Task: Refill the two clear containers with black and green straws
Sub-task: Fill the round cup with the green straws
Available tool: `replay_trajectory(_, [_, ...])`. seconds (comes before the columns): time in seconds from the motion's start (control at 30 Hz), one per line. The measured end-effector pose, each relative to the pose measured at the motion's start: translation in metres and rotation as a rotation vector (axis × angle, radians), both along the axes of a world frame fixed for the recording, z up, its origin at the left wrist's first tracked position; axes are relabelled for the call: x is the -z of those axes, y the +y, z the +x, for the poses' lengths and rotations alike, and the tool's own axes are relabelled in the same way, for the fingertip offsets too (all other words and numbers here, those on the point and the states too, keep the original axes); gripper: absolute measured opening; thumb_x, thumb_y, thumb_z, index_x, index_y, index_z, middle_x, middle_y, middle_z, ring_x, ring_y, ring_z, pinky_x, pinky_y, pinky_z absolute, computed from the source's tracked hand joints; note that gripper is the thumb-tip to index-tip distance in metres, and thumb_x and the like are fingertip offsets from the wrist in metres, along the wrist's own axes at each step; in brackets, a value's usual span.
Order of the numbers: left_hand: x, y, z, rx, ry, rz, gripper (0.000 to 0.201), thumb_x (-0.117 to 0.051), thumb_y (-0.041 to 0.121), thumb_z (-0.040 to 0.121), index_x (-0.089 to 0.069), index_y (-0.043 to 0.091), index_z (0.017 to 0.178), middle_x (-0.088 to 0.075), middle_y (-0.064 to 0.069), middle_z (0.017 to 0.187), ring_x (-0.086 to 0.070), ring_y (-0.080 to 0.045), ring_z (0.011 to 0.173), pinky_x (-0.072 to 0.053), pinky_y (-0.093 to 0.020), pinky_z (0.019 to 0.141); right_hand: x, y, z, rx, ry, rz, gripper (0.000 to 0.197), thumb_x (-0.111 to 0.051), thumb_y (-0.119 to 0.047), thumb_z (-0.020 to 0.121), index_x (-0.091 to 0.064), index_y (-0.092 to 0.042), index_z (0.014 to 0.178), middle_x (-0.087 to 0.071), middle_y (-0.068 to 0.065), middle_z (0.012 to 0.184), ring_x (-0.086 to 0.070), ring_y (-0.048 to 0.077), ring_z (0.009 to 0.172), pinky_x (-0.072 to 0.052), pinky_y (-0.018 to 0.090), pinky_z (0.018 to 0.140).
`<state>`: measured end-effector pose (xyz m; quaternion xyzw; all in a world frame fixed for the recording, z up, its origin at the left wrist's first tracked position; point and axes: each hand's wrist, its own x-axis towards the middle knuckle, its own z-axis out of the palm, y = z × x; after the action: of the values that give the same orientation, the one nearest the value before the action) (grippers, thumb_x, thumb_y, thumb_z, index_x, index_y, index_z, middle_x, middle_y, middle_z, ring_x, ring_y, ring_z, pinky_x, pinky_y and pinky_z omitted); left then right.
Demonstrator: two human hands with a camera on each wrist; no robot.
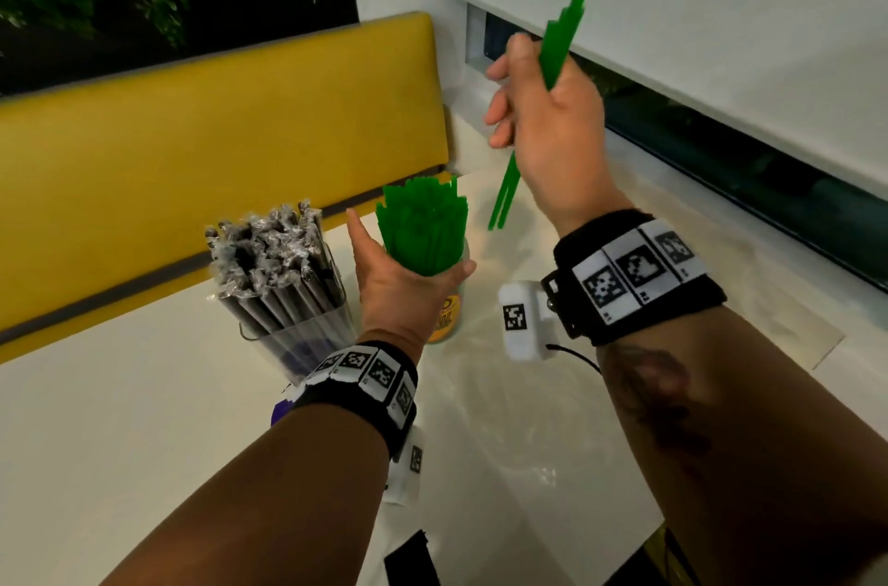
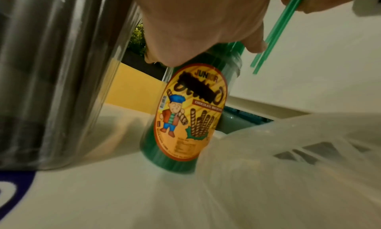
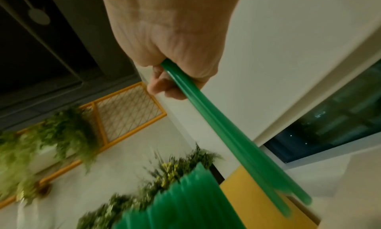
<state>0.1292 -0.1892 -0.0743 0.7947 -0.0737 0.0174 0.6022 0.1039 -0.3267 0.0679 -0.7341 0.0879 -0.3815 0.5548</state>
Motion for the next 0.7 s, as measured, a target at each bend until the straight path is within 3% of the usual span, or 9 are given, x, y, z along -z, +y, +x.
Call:
replay_trajectory(0.1, [0.003,-0.008,0.006,0.011,0.02,0.019,0.123,-0.09,0.037,0.058,-0.009,0.03,0.151,-0.044,0.006,0.141,-0.043,-0.01,0.128,-0.034,-0.027,0.107,0.012,0.015,0.007,-0.003,-0.006,0.038,0.032,-0.044,-0.042,0.102,-0.06,-0.025,0.08,-0.054,-0.001,0.058,-0.048,0.01,0.05,-0.042,0.034,0.058])
replay_trajectory(0.2, [0.004,-0.009,0.011,-0.047,-0.001,0.071,0.078,-0.079,0.036,0.069,-0.04,0.028,0.137,-0.058,0.006,0.125,-0.056,-0.018,0.116,-0.042,-0.028,0.095,0.018,0.026,0.011,-0.037,-0.056,0.271,0.036,-0.045,-0.038,0.103,-0.058,-0.017,0.077,-0.046,-0.002,0.053,-0.042,0.01,0.046,-0.038,0.029,0.05])
replay_trajectory(0.27, [0.006,-0.009,0.011,-0.048,-0.025,0.085,0.065,-0.074,0.031,0.073,-0.045,0.028,0.131,-0.06,0.005,0.122,-0.057,-0.021,0.113,-0.041,-0.027,0.09,0.018,0.029,0.011,-0.076,-0.1,0.428,0.037,-0.044,-0.034,0.104,-0.055,-0.013,0.075,-0.043,-0.005,0.05,-0.038,0.009,0.044,-0.034,0.024,0.045])
replay_trajectory(0.33, [0.008,-0.008,0.009,-0.017,-0.042,0.043,0.064,-0.071,0.024,0.076,-0.043,0.026,0.134,-0.056,0.007,0.118,-0.056,-0.021,0.113,-0.041,-0.027,0.092,0.019,0.03,0.013,-0.09,-0.124,0.503,0.038,-0.043,-0.033,0.104,-0.053,-0.013,0.073,-0.042,-0.008,0.048,-0.036,0.008,0.043,-0.032,0.023,0.043])
replay_trajectory(0.43, [0.007,-0.007,0.008,0.025,-0.038,-0.053,0.07,-0.066,0.016,0.076,-0.037,0.018,0.139,-0.049,0.006,0.119,-0.05,-0.019,0.114,-0.044,-0.037,0.103,0.017,0.028,0.016,-0.072,-0.146,0.614,0.038,-0.044,-0.035,0.104,-0.052,-0.012,0.075,-0.042,-0.006,0.049,-0.034,0.008,0.043,-0.029,0.024,0.042])
replay_trajectory(0.53, [0.009,-0.006,0.009,0.067,0.004,-0.109,0.078,-0.062,0.023,0.07,-0.032,0.017,0.142,-0.047,-0.001,0.127,-0.047,-0.022,0.121,-0.042,-0.046,0.107,0.008,0.025,0.018,-0.05,-0.213,0.737,0.035,-0.047,-0.033,0.103,-0.053,-0.009,0.078,-0.041,0.0,0.052,-0.032,0.01,0.043,-0.027,0.025,0.042])
replay_trajectory(0.63, [0.009,-0.006,0.009,0.102,0.027,-0.138,0.08,-0.06,0.034,0.066,-0.032,0.025,0.14,-0.047,-0.006,0.134,-0.047,-0.026,0.125,-0.042,-0.049,0.107,0.002,0.021,0.021,-0.021,-0.212,0.75,0.026,-0.05,-0.027,0.102,-0.054,-0.006,0.087,-0.043,0.002,0.055,-0.033,0.01,0.042,-0.028,0.024,0.041])
replay_trajectory(0.7, [0.009,-0.008,0.008,0.1,0.041,-0.138,0.075,-0.06,0.029,0.067,-0.033,0.027,0.138,-0.048,-0.006,0.134,-0.048,-0.025,0.125,-0.042,-0.048,0.108,0.002,0.016,0.021,0.014,-0.176,0.738,0.016,-0.053,-0.019,0.101,-0.054,-0.005,0.094,-0.044,0.002,0.057,-0.034,0.009,0.043,-0.029,0.023,0.041])
